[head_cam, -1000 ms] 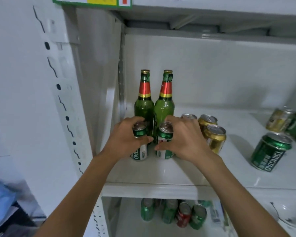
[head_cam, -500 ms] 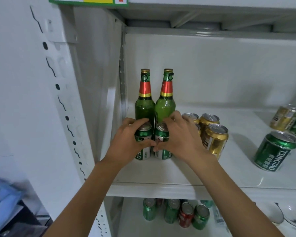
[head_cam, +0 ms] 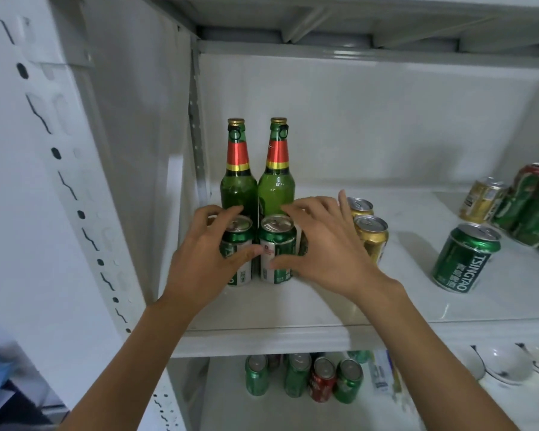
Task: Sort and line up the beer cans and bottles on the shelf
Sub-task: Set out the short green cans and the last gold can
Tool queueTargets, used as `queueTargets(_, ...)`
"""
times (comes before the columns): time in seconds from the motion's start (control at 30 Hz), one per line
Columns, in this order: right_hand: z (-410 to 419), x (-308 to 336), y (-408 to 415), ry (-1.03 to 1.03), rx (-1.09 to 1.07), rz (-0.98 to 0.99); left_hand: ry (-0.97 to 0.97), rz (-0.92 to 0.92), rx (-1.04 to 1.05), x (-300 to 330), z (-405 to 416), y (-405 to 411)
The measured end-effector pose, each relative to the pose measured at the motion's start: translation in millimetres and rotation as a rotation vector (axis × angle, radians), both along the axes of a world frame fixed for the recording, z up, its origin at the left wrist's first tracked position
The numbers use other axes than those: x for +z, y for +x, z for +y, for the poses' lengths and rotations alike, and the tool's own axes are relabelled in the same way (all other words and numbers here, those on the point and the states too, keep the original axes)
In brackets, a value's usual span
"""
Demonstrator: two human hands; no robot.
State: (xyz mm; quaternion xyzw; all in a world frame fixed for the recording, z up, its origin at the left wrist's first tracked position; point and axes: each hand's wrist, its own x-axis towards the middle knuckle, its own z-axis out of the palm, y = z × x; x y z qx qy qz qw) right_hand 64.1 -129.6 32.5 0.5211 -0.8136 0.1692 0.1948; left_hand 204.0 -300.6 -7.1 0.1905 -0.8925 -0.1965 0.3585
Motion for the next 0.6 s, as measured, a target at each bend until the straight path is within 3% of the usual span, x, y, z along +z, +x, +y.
queueTargets(0.13, 54.1, 12.7, -17.1, -0.279, -0.009, -0.072, -0.159, 0.158, 0.008, 11.1, 11.2, 3.8)
queueTargets(0.3, 146.9, 19.2, -49.1, -0.524, -0.22, -0.08, -0.476, 0.294, -0.308, 33.1, 59.2, -21.3)
queueTargets(0.43, 207.7, 4.1, -66.3, -0.587, -0.408, -0.185, -0.287, 0.286, -0.556, 40.5, 122.2, -61.4)
queueTargets(0.6, 272.8, -24.9, -70.3, -0.652, -0.537, -0.363, -0.161, 0.224, -0.675, 27.1, 181.2, -113.2)
